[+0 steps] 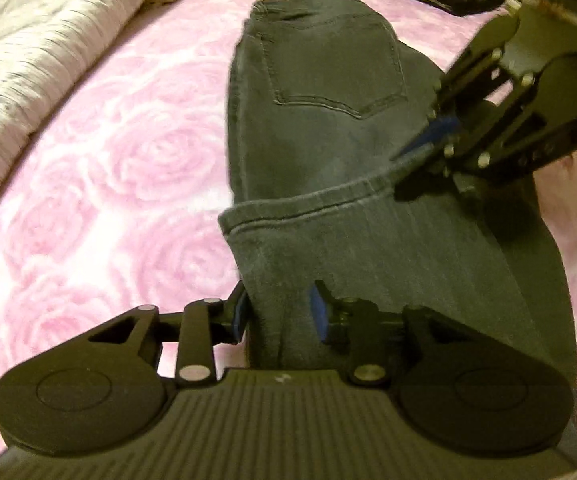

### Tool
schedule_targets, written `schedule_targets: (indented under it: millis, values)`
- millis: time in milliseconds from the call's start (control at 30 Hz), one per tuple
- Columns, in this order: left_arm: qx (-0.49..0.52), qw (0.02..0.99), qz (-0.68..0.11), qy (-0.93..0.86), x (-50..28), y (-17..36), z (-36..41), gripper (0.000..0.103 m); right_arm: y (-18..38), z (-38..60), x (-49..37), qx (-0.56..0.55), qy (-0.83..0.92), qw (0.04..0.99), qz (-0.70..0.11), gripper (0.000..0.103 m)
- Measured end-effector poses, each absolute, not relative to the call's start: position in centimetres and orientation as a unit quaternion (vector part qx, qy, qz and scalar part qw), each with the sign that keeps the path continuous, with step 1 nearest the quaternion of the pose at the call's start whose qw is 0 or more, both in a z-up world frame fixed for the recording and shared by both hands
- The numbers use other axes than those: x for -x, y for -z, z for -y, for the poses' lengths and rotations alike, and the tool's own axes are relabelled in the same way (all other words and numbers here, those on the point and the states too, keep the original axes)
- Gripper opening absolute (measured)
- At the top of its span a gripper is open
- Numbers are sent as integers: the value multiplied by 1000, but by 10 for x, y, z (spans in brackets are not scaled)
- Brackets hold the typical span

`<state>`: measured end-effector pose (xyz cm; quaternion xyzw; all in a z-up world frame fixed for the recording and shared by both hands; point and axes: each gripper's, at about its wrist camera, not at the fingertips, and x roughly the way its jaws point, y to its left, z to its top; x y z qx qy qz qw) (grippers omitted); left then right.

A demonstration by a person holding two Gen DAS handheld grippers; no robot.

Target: Fold clothes

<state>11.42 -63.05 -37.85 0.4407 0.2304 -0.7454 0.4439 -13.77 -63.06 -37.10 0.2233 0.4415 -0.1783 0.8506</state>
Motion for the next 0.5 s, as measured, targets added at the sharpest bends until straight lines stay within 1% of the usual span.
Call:
schedule_targets:
  millis: [33,100,267,400,433,467,500]
  values:
    - [-439,440,-226,750,-114,377,627,34,373,630,146,-243,182,845,-440,15]
    - [-437,432,-220,758,-113,374,620,34,371,621,161,-270,189,837,-437,15]
    - [-453,410,-226,759,-113,380,606,34,363,589,180,-290,188,824,-448,15]
    - [-464,407,-217,756,-111,384,603,35,368,596,174,-316,202,807,-455,16]
    - [-466,408,-216,755,-111,385,604,36,363,599,170,-302,205,815,-450,24]
    - [-464,410,-219,754,-111,386,604,37,358,601,166,-287,208,823,-445,27]
    - [-461,413,-223,753,-112,386,605,37,353,604,162,-272,209,831,-437,37]
